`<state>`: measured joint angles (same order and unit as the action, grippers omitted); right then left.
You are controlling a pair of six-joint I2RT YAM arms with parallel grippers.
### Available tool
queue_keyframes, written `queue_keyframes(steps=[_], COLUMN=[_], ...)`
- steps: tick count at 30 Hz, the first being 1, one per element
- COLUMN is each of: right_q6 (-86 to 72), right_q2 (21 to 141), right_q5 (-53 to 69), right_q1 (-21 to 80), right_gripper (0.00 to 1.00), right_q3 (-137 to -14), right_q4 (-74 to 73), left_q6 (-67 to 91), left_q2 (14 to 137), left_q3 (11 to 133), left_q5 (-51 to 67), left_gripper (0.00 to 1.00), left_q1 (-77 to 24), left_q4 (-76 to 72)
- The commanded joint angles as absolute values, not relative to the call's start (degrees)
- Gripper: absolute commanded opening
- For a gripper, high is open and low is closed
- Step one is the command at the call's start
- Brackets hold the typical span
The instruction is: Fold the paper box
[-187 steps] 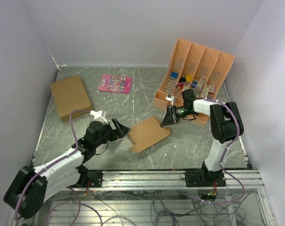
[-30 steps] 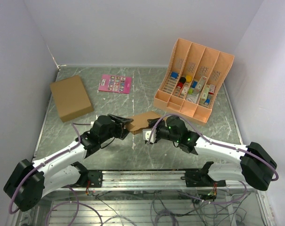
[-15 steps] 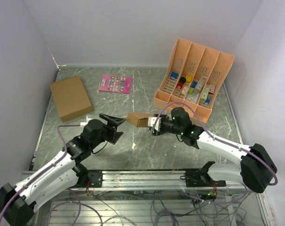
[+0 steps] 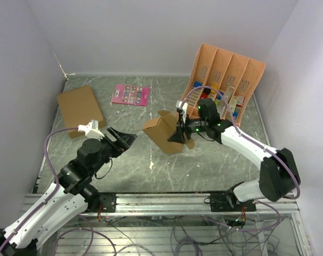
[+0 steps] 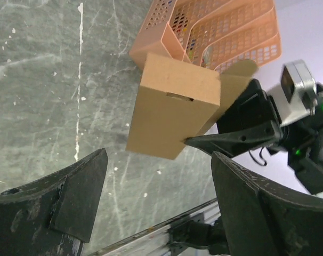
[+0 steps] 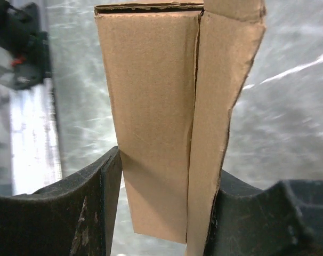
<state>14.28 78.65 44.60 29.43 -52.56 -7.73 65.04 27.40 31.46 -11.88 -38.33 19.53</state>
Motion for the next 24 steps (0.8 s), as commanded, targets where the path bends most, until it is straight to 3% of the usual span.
queue_keyframes(steps=[1, 12, 18, 24], right_q6=[-3.8, -42.0, -51.2, -51.7], right_q2=[82.8, 92.7, 96.0, 97.7], right_q5=[56.4, 60.5, 56.1, 53.8], right_q1=[26.4, 24.0, 24.1, 24.1], right_gripper=[0.40, 0.40, 0.40, 0.46], right_q3=[-51.1, -40.0, -37.6, -37.2], right_q4=[-8.7, 19.4, 24.1, 23.5], left_q6=[56.2, 55.9, 58.2, 60.3], left_q2=[28.1, 25.0, 25.5, 33.9], left_q3=[29.2, 24.9, 21.1, 17.6], left_q5=[-8.3, -9.1, -7.3, -2.6], left_gripper=[0.88, 0.88, 0.88, 0.85], left_q1=[-38.0, -38.0, -38.0, -38.1], left_q4=[14.8, 15.9, 12.4, 3.3])
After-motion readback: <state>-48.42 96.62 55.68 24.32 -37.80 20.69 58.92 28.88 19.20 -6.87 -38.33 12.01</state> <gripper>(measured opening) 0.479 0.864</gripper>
